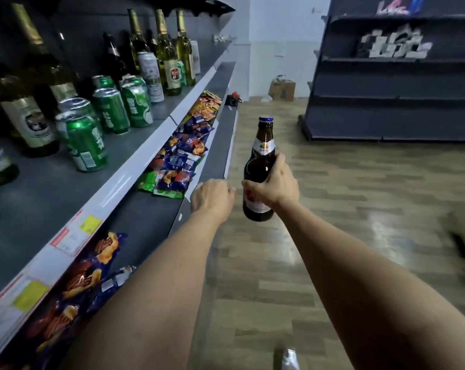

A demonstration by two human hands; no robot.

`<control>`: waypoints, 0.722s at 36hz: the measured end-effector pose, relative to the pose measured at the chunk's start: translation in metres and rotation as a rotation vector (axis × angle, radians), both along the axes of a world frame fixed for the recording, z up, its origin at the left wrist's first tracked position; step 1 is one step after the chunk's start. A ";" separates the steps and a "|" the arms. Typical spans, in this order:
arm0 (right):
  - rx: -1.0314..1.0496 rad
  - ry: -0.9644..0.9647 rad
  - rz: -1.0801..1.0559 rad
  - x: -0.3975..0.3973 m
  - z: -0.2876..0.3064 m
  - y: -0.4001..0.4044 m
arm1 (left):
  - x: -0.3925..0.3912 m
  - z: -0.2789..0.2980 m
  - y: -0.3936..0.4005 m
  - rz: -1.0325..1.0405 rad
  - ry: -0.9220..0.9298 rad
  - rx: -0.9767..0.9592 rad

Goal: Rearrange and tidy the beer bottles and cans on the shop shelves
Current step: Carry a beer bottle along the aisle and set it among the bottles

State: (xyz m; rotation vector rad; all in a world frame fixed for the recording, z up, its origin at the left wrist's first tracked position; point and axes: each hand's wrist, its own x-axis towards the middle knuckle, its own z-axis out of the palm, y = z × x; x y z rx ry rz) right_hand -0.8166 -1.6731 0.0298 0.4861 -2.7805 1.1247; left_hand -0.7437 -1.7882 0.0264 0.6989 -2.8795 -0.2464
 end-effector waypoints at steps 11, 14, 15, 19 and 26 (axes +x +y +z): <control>0.097 0.074 0.140 -0.192 0.017 -0.008 | -0.180 0.014 -0.006 0.080 0.018 -0.015; 0.100 0.092 0.170 -0.240 0.023 -0.014 | -0.227 0.023 -0.008 0.085 0.044 -0.017; 0.097 0.096 0.176 -0.255 0.024 -0.017 | -0.242 0.026 -0.009 0.087 0.050 -0.015; 0.063 0.088 0.187 -0.310 0.026 -0.031 | -0.296 0.028 -0.019 0.117 0.043 -0.013; 0.054 0.094 0.244 -0.395 0.025 -0.068 | -0.380 0.020 -0.059 0.144 0.056 0.000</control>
